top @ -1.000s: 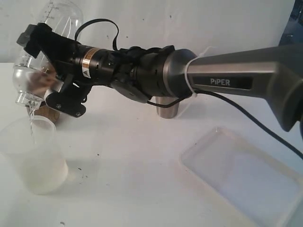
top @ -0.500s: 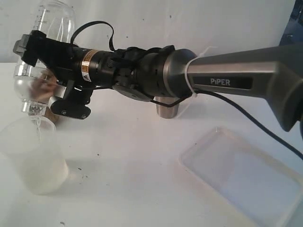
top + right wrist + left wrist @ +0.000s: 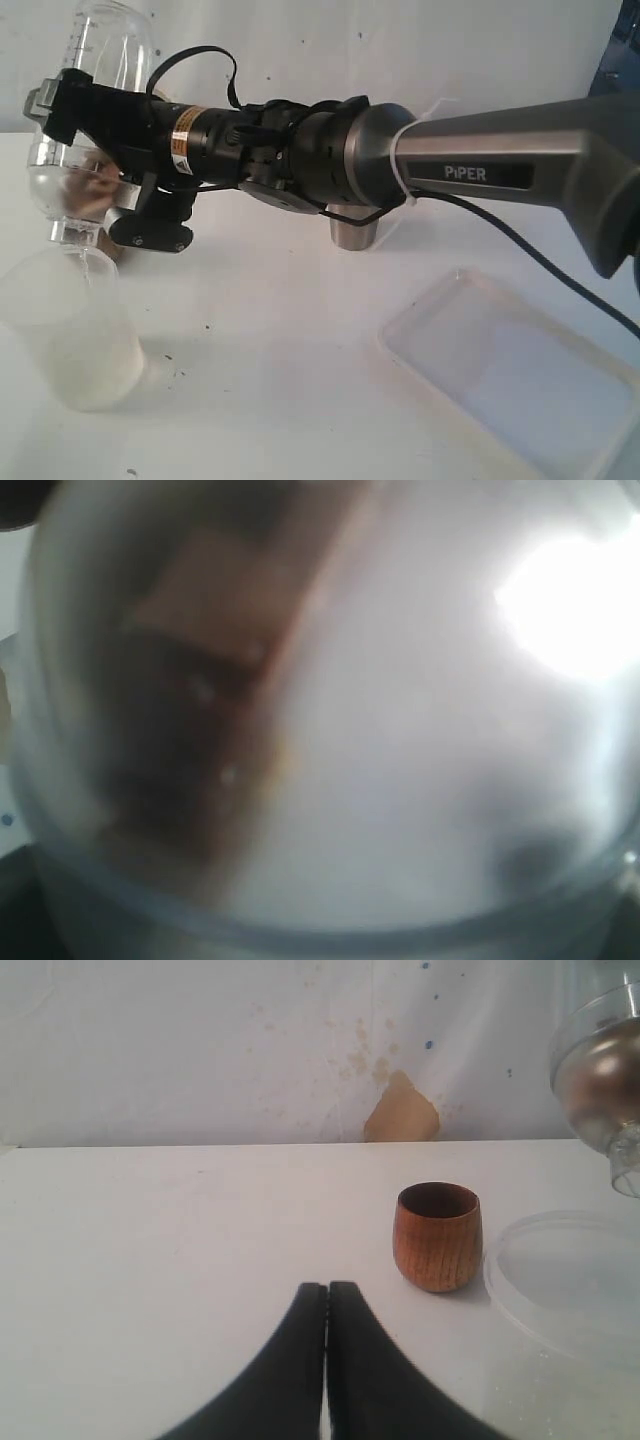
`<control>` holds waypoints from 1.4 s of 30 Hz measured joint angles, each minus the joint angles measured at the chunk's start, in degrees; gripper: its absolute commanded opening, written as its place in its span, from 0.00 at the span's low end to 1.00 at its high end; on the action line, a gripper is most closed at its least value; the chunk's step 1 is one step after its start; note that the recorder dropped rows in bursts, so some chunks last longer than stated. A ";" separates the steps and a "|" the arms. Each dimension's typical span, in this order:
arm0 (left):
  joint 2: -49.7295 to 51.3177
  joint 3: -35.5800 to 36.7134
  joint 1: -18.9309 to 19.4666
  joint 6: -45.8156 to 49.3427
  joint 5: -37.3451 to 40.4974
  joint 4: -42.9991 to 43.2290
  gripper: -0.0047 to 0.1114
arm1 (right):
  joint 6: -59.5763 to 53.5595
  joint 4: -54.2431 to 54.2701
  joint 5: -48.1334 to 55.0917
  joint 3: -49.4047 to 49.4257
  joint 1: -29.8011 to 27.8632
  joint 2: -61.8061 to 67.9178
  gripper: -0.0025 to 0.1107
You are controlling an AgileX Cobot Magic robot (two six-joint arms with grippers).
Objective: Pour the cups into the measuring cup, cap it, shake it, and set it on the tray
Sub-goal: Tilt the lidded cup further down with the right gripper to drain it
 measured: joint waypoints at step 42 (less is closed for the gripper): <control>0.00 0.00 0.00 0.00 0.00 0.00 0.05 | 0.00 0.00 -2.10 -0.13 0.00 0.00 0.02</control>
